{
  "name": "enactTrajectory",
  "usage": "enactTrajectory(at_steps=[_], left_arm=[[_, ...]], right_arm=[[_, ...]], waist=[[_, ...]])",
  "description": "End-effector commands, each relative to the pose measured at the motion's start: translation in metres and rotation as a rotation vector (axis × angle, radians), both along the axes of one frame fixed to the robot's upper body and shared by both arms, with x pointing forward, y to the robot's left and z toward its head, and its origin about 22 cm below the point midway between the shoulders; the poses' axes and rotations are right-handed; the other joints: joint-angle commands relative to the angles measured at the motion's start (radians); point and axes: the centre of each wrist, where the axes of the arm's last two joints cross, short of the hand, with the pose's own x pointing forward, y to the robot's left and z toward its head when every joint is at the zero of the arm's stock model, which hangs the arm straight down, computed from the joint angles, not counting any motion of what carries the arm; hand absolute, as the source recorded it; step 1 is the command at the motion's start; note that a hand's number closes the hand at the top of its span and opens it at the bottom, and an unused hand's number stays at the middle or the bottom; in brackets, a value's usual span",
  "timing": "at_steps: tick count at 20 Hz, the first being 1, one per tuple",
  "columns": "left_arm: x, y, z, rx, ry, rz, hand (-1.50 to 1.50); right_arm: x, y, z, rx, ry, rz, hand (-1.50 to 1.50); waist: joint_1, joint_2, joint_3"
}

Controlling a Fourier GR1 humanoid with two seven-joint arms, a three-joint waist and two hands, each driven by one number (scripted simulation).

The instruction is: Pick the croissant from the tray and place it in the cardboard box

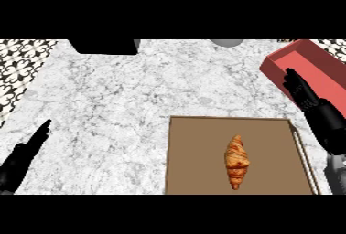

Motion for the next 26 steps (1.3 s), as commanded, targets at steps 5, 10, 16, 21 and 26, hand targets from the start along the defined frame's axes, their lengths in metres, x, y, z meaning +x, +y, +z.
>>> enactTrajectory(at_steps=[5,10,16,21,26], left_arm=[[0.022,-0.027,0.005,-0.195,-0.215,0.180,0.00],[0.019,-0.046,-0.010,-0.291,-0.220,0.243,0.00],[0.026,-0.055,-0.008,-0.297,-0.256,0.258,0.00],[0.032,-0.073,-0.008,-0.312,-0.263,0.255,0.00],[0.034,-0.080,-0.011,-0.310,-0.264,0.208,0.00]], right_arm=[[-0.018,0.029,0.023,-0.328,-0.261,-0.312,1.50],[-0.037,-0.007,0.004,-0.629,-0.223,-0.631,1.50],[-0.079,0.036,-0.014,-0.863,-0.325,-0.684,-1.50],[-0.105,0.068,-0.015,-1.025,-0.095,-0.762,-1.50],[-0.119,0.132,0.006,-1.026,0.075,-0.814,-1.50]], waist=[[-0.081,0.008,-0.026],[-0.147,0.004,-0.026],[-0.127,0.014,-0.025],[-0.112,0.019,-0.026],[-0.068,0.028,-0.023]])
